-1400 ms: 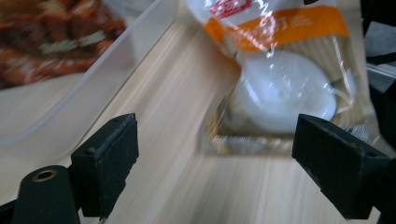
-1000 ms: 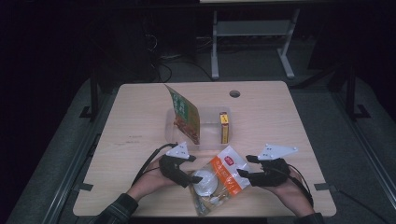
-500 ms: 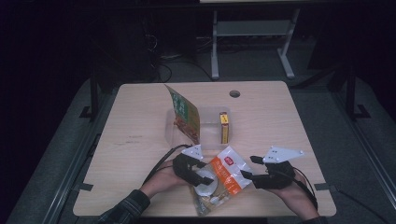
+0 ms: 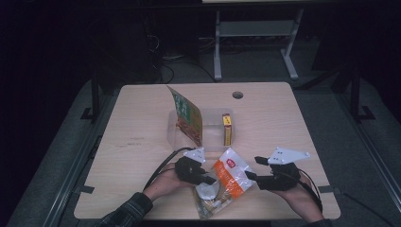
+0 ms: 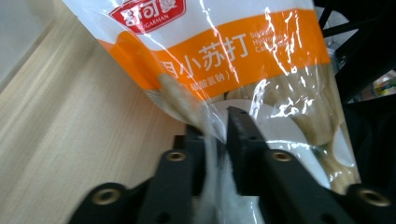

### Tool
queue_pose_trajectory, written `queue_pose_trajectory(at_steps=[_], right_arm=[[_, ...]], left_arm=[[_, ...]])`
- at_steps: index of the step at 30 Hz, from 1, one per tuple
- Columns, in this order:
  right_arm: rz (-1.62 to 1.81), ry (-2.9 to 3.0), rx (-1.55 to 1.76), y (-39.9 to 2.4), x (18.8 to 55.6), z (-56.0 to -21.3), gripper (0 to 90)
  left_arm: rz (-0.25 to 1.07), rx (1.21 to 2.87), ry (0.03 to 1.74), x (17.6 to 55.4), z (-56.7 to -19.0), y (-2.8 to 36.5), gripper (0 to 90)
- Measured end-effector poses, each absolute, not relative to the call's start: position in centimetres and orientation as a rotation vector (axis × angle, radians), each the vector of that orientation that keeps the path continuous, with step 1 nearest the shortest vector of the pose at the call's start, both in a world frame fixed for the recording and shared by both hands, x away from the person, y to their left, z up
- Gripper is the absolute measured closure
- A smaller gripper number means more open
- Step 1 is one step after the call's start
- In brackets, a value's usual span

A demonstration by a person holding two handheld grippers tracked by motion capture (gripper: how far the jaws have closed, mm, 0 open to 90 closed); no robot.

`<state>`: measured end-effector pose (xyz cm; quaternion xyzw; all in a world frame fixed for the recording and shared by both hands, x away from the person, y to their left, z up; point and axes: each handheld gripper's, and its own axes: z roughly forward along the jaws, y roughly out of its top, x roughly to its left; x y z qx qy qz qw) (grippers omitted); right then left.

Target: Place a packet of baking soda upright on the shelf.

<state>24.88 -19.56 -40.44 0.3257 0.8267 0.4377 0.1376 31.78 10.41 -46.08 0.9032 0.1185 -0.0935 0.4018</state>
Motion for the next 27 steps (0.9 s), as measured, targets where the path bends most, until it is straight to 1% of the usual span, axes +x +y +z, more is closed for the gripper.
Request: queue_pose_trajectory(at_steps=[2,7,10,20,27], right_arm=[[1.271,2.394,0.939,-19.6,24.9,-40.5,36.2],[1.291,2.392,0.943,-19.6,25.0,-40.4,34.9],[1.312,2.391,0.951,-19.7,25.0,-40.4,33.8],[1.331,2.382,0.952,-19.8,25.0,-40.3,33.0],[1.39,2.388,0.947,-19.7,25.0,-40.2,30.3]], left_arm=[[-0.232,2.289,0.292,31.7,-46.0,10.5,86.5],[-0.218,2.256,0.31,31.4,-45.4,10.7,89.5],[-0.208,2.252,0.307,31.3,-45.1,10.9,89.6],[-0.208,2.166,0.306,31.0,-43.4,12.3,89.8],[-0.145,2.104,0.313,30.8,-42.0,14.0,89.9]])
